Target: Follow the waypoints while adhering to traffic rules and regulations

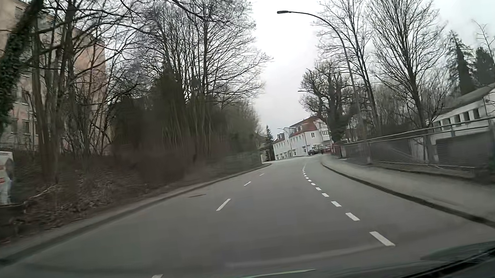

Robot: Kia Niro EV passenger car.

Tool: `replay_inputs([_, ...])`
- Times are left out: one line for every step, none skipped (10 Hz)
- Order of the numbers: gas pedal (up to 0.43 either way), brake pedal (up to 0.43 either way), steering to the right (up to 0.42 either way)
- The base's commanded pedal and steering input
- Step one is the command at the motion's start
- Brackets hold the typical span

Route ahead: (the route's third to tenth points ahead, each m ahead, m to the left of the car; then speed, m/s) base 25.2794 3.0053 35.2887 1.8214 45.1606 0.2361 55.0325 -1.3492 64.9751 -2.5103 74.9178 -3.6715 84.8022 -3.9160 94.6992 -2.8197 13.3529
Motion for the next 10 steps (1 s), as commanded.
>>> replay_inputs([0.209,0.000,0.019])
replay_inputs([0.209,0.000,0.019])
replay_inputs([0.209,0.000,0.019])
replay_inputs([0.209,0.000,0.019])
replay_inputs([0.209,0.000,0.018])
replay_inputs([0.209,0.000,0.018])
replay_inputs([0.209,0.000,0.018])
replay_inputs([0.209,0.000,0.017])
replay_inputs([0.209,0.000,0.014])
replay_inputs([0.209,0.000,0.014])
